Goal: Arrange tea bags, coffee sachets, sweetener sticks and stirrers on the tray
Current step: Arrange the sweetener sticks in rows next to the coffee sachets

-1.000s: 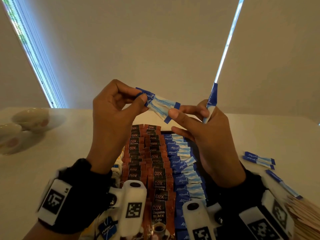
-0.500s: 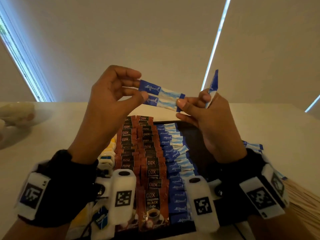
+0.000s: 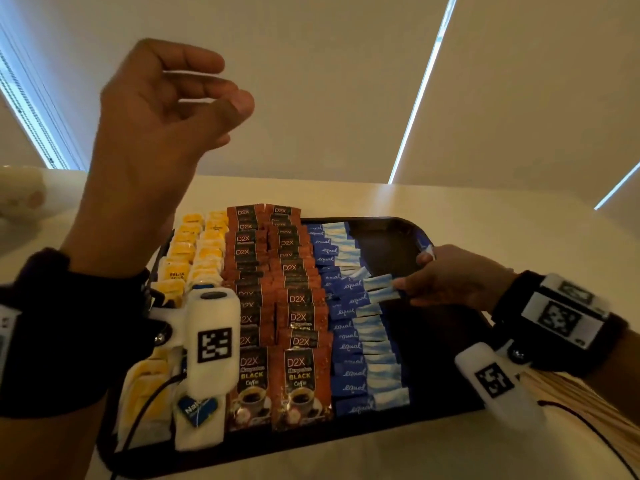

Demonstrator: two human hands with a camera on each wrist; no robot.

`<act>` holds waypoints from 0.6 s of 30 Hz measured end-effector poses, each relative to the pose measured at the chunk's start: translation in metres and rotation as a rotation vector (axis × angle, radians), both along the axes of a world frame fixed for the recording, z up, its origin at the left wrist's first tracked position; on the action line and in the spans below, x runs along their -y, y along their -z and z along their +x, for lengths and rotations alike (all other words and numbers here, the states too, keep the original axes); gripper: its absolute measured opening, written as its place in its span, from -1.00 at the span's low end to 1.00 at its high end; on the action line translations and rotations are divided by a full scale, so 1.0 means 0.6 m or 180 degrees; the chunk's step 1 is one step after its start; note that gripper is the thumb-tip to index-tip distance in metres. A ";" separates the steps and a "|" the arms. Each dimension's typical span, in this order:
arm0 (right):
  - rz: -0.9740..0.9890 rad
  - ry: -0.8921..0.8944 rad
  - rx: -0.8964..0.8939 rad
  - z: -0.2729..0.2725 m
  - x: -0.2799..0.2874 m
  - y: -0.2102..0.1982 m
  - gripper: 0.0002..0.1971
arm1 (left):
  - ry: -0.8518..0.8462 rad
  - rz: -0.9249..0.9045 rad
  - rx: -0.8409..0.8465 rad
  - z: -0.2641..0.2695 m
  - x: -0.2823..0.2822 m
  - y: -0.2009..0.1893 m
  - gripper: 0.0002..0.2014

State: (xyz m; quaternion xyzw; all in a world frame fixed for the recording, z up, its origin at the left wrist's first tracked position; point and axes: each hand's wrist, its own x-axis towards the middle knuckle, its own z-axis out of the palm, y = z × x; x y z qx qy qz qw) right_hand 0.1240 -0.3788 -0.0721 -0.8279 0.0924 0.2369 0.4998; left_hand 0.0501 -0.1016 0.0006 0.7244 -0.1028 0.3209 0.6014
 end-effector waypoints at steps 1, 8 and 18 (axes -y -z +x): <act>0.0005 -0.0039 -0.0092 0.001 -0.004 0.003 -0.71 | 0.0007 0.0005 -0.0001 0.000 0.000 0.000 -0.70; -0.0146 -0.0161 -0.0247 0.012 -0.036 0.007 -0.78 | 0.0009 0.0014 -0.0031 0.001 -0.003 0.000 -0.69; -0.0630 -0.0527 0.0171 0.021 -0.028 0.008 -0.73 | -0.0042 0.0243 -0.0076 0.001 -0.002 0.001 -0.71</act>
